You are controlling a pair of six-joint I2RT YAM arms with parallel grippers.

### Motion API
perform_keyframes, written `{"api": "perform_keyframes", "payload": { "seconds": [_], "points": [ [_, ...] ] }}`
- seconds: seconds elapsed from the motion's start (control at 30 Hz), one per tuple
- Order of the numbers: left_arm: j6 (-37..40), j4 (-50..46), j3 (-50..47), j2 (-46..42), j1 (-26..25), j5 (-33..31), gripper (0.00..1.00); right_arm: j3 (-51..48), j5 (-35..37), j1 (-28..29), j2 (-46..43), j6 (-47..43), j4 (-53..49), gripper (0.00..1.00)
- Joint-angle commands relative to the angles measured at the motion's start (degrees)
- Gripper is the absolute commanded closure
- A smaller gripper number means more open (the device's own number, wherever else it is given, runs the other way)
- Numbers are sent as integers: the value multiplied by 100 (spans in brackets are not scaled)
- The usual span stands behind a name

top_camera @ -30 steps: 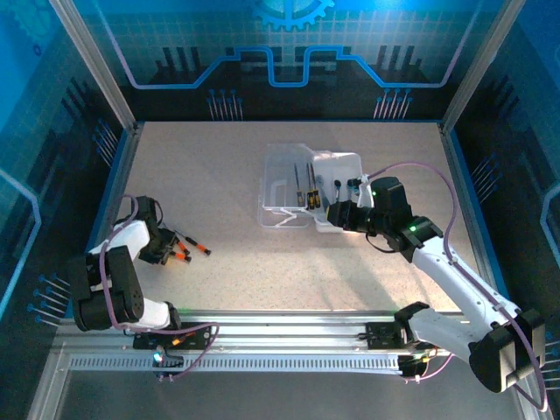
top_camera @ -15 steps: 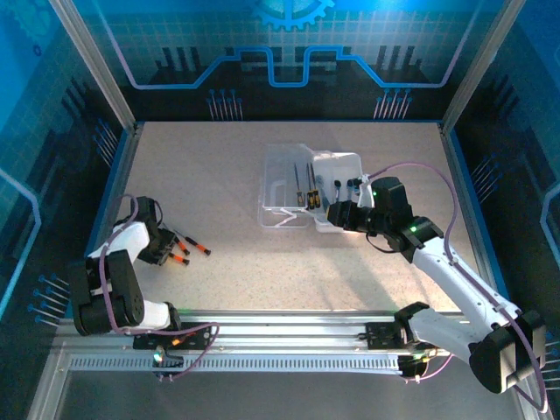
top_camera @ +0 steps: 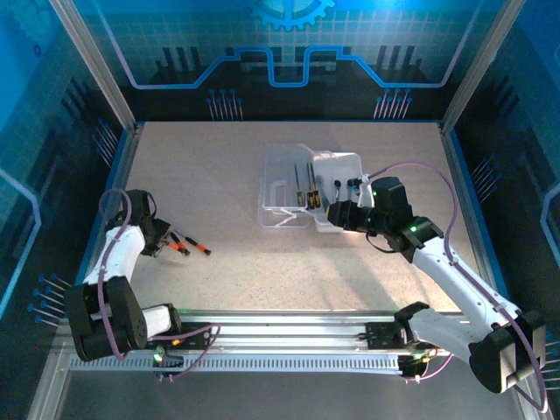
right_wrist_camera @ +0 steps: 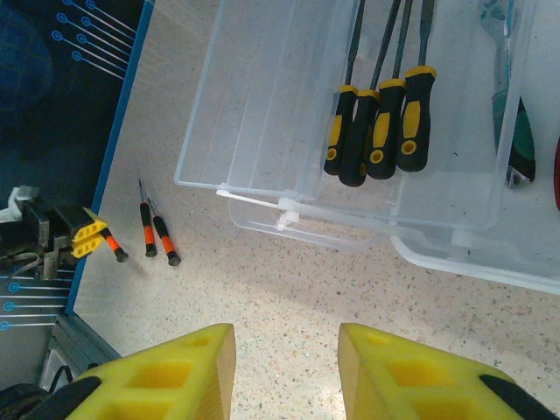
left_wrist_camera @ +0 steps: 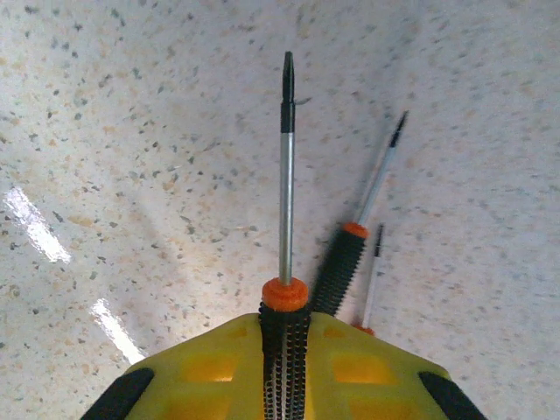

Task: Pack the tool kit

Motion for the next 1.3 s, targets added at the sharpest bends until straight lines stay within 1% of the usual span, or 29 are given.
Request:
{"api": "perform_keyframes", "payload": {
  "seconds": [0.0,0.13,0.3,0.6,0.83,0.9,1.07,1.2,1.27],
  "points": [
    [143,-385,436,-217,-196,-30,86,-4,-86,-59,-59,-18,120,63],
    [171,-614,1053,-96,-709,-112,86,-22,-188,-59,46,12,238,63],
    [228,-799,2094,365,-1522,-121,86,-47,-201,-70,144,61,390,63],
    [645,-1241,4343,1826,-3016,69,86,-53,-150,-255,138,-9,317,63],
    [1121,-1470,5900,2988,-3987,346,85,-181,-161,-491,-25,-36,220,63],
    [1291,-1532,6302,3321,-4262,317,85,-226,-151,-526,-127,-27,159,63],
    [1535,-1809,7233,4161,-4717,375,85,-368,-62,-551,-390,-18,18,63],
    [1626,-2121,7947,4845,-4879,561,85,-502,-48,-612,-545,32,-23,63],
    [1647,-2185,8114,5075,-4933,613,85,-543,-57,-625,-598,48,-34,63]
  ]
}}
